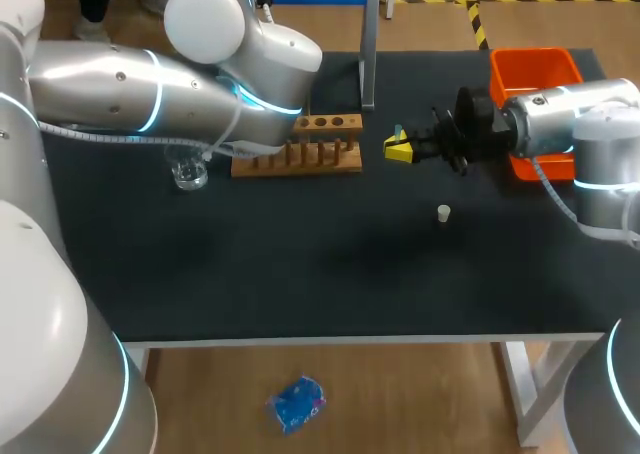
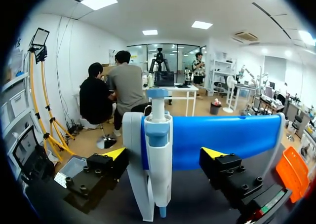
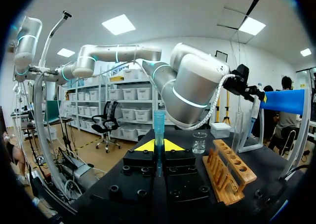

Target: Invert the test tube, pick up the pipette, mount the tip to pipette, aspirate from beaker and dispense into the tube, eject the tip, return the pipette, and cap with the stopper.

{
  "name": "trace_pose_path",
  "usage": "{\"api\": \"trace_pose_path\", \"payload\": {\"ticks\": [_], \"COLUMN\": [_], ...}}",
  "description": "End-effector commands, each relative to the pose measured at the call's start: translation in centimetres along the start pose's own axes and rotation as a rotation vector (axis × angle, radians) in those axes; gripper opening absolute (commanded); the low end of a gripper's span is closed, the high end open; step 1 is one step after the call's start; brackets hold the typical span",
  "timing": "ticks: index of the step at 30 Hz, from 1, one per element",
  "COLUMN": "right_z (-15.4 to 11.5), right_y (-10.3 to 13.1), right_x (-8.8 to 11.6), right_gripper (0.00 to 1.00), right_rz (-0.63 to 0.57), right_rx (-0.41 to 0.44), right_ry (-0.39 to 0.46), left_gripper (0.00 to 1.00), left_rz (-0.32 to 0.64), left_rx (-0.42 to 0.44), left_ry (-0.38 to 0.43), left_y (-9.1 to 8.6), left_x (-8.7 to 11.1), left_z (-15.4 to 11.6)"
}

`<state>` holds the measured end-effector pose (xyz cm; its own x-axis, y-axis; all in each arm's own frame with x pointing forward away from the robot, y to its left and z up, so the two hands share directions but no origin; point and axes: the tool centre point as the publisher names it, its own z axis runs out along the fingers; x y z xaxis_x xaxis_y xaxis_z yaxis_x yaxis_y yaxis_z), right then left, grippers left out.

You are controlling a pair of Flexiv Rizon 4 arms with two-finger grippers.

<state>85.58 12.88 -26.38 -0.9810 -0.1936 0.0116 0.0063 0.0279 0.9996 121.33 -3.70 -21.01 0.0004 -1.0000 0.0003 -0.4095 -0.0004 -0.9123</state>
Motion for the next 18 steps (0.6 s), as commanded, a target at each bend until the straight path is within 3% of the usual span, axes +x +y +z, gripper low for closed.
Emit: {"api": "trace_pose_path", "payload": {"ticks": [1,2,3,6,8,10,18], "right_z": [-0.07,-0.07,-0.07,-0.07,-0.07,-0.07,-0.07], "right_y": [0.07,0.07,0.07,0.07,0.07,0.07,0.07], "right_x": [0.05,0.05,0.05,0.05,0.05,0.05,0.05], "right_gripper": [0.0,0.0,0.0,0.0,0.0,0.0,0.0], "right_rz": [0.0,0.0,0.0,0.0,0.0,0.0,0.0], "right_rx": [0.002,0.002,0.002,0.002,0.002,0.002,0.002], "right_ry": [0.001,0.001,0.001,0.001,0.001,0.001,0.001], "left_gripper": [0.48,0.47,0.38,0.26,0.09,0.02,0.0], "left_rz": [-0.001,-0.001,-0.001,-0.001,0.0,0.0,-0.003], "left_rx": [0.002,0.002,0.002,0.001,0.001,0.001,-0.002], "left_ry": [0.002,0.002,0.001,0.001,0.0,0.0,0.002], "left_y": [0.08,0.08,0.1,0.12,0.13,0.14,0.32], "left_x": [0.08,0.08,0.08,0.09,0.1,0.1,0.08], "left_z": [0.33,0.33,0.31,0.29,0.26,0.23,0.09]}}
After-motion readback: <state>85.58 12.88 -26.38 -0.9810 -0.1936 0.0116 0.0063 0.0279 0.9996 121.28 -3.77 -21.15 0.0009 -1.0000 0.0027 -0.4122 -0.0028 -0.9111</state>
